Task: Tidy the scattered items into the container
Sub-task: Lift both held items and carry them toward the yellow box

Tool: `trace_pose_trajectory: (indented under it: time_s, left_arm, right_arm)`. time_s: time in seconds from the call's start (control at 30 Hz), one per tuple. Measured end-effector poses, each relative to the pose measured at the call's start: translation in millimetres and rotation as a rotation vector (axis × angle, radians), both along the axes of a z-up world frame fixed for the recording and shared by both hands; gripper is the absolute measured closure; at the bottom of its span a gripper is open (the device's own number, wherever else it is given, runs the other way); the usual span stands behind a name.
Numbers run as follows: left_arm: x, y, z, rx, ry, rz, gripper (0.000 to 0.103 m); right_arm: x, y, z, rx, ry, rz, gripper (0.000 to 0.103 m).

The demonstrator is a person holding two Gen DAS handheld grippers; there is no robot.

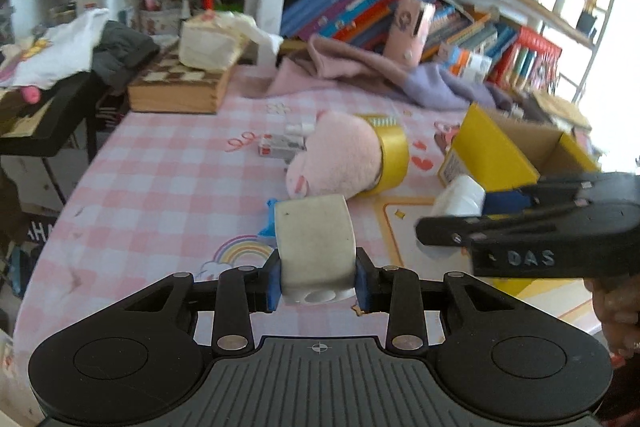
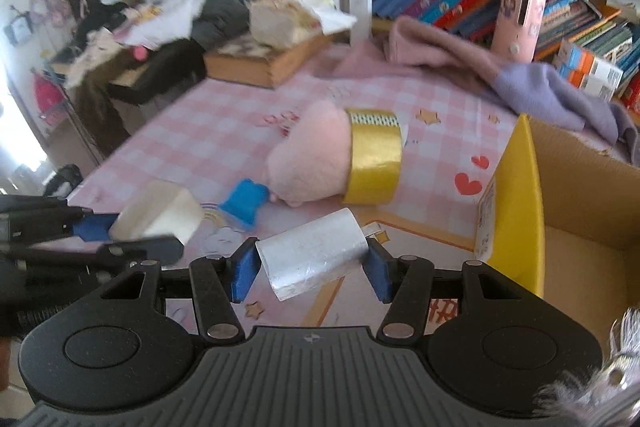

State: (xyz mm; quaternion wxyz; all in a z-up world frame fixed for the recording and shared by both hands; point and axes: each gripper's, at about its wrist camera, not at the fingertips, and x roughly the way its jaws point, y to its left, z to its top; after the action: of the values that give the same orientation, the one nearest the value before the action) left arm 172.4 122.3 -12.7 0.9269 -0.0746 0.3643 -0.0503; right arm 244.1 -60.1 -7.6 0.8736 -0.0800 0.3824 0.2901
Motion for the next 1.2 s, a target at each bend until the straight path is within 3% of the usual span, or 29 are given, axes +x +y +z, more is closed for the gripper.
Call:
trace_pose_trajectory:
  time_s: [0.17, 0.6, 1.0, 1.2]
  left_arm:
    - [-40, -7, 12, -0.031, -0.026, 0.008, 0.07]
    - [-142, -35, 7, -0.075, -0.003, -0.009, 0.07]
    - [-173, -72, 10, -0.068, -0.004, -0.136, 0.07]
    - [-174, -96, 9, -0.068, -0.001, -0.233, 0.07]
  right_arm:
    - [-38, -17, 10, 0.033, 0.003, -0.01, 0.05]
    - [-150, -61, 12, 0.066, -0.011, -0.068, 0.05]
    - [-204, -100, 15, 0.06, 0.003, -0.17, 0.05]
    - [-220, -130, 13, 0.058, 0.014, -0.274, 0.05]
